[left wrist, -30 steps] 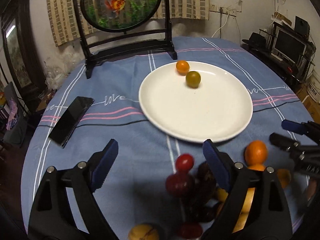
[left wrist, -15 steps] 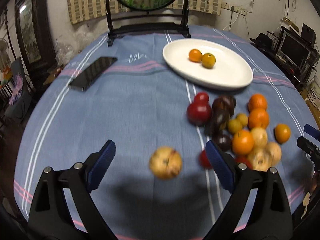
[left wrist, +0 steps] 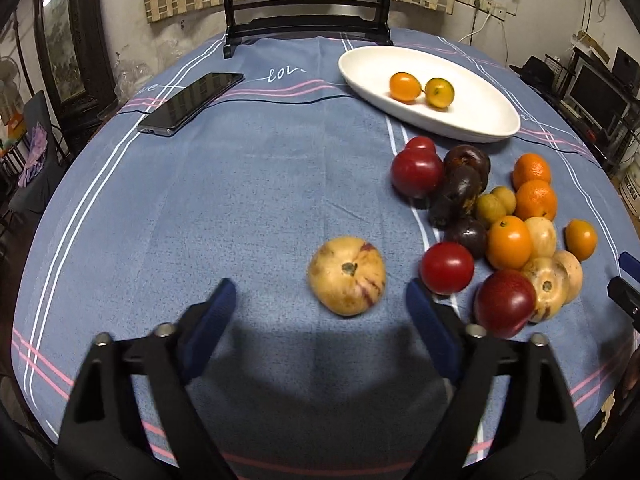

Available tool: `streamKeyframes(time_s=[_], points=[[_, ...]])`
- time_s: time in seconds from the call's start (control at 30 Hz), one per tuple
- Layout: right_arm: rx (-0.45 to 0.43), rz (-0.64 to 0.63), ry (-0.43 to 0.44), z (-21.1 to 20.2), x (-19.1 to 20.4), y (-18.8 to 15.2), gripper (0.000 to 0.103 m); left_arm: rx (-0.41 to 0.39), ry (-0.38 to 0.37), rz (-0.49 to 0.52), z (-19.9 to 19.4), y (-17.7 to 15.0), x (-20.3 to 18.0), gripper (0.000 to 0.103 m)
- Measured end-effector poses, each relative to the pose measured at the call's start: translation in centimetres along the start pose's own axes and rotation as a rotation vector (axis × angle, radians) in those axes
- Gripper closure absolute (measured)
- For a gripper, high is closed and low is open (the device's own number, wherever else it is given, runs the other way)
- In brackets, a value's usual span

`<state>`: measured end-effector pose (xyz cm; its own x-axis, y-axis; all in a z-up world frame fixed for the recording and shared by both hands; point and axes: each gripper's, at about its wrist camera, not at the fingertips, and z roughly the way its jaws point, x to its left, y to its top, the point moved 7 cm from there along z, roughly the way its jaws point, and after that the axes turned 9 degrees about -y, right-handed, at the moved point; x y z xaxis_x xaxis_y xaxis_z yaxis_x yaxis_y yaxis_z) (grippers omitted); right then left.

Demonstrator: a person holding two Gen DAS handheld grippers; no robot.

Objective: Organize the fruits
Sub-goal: 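Grasp a pale striped fruit with the left gripper while the right gripper grasps an orange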

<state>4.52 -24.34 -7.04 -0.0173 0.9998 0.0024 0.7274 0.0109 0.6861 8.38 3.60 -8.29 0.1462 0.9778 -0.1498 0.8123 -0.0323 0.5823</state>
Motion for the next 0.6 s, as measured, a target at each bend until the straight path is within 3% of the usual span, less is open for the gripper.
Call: streamKeyframes(time_s=[0.03,0.17,0.37,0.5,0.6], points=[[-0.003,-0.002,-0.023,0.2,-0.1,0.1,0.007,0.011,-0.008,0.000,0.3,0.0,0.0,0.040],[0.012,-0.016,-0.051,0.8,-0.1,0.1,0.007,0.022,-0.052,0.011,0.8,-0.1,-0.8,0.063],[0.038,-0.074,-0.127,2.6,-0.1,1.4,0.010,0.013,-0.032,0.038,1.0,0.0,-1.5,0.063],[0.084,-0.086,-0.104,4.0,0.4,2.0,0.030,0.014,-0.029,0.036,1.1,0.0,-1.4,0.063],[0.136,-0.095,-0.062,5.5,1.4,1.7,0.053,0.021,-0.021,0.032,1.5,0.0,-1.2,0.063]])
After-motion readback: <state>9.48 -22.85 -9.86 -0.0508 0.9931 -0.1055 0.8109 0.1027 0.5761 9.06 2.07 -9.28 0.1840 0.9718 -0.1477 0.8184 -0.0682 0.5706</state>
